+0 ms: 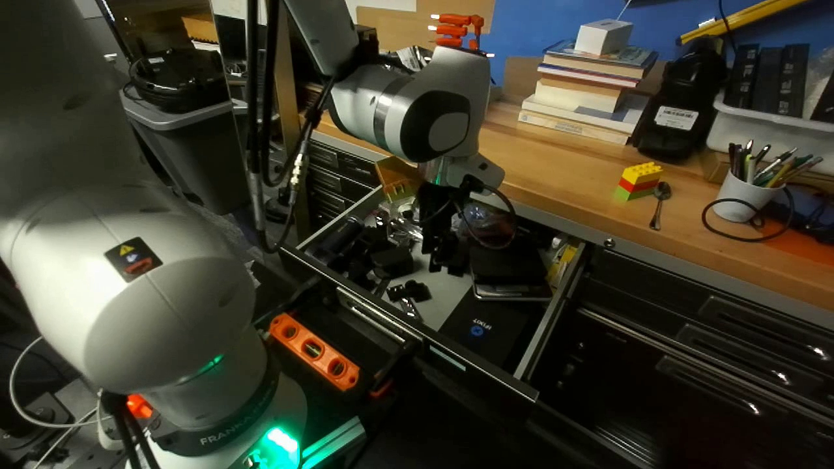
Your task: Put the black objects in the drawer and close it
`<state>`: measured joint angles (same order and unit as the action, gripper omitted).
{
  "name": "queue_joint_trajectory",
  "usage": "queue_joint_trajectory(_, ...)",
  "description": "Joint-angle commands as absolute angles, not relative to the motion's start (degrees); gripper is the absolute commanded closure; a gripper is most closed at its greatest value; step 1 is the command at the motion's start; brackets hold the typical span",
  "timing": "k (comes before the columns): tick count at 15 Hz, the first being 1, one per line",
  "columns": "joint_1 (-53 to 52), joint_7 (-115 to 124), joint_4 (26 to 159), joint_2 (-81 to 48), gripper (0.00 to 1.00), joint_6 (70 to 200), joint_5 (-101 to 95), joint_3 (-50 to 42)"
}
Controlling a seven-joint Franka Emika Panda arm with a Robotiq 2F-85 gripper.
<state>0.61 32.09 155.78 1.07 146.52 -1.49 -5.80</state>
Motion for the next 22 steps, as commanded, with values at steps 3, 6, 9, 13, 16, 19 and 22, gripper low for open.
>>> queue_joint_trajectory(3, 2.59, 44.03, 157.3, 3.35, 0.01, 146.13, 0.86, -4.64)
queue_joint_trajectory(6, 2.66, 51.93, 157.56, 2.83, 0.0, 146.26, 1.3, -4.27)
queue_joint_trajectory(9, 2.4, 62.34, 157.5, 1.72, 0.0, 145.75, -1.89, -3.59)
queue_joint_trajectory(13, 1.4, 73.7, 157.76, -1.83, 0.0, 144.49, -4.27, -2.61)
queue_joint_trajectory(16, 0.73, 78.78, 157.86, -4.71, 0.0, 144.52, -4.18, -2.95)
queue_joint_trajectory(19, 0.43, 79.99, 157.84, -8.02, 0.0, 145.73, -1.89, -3.39)
queue_joint_trajectory(22, 0.04, 81.57, 157.8, -10.08, 0.0, 145.82, -1.05, -3.91)
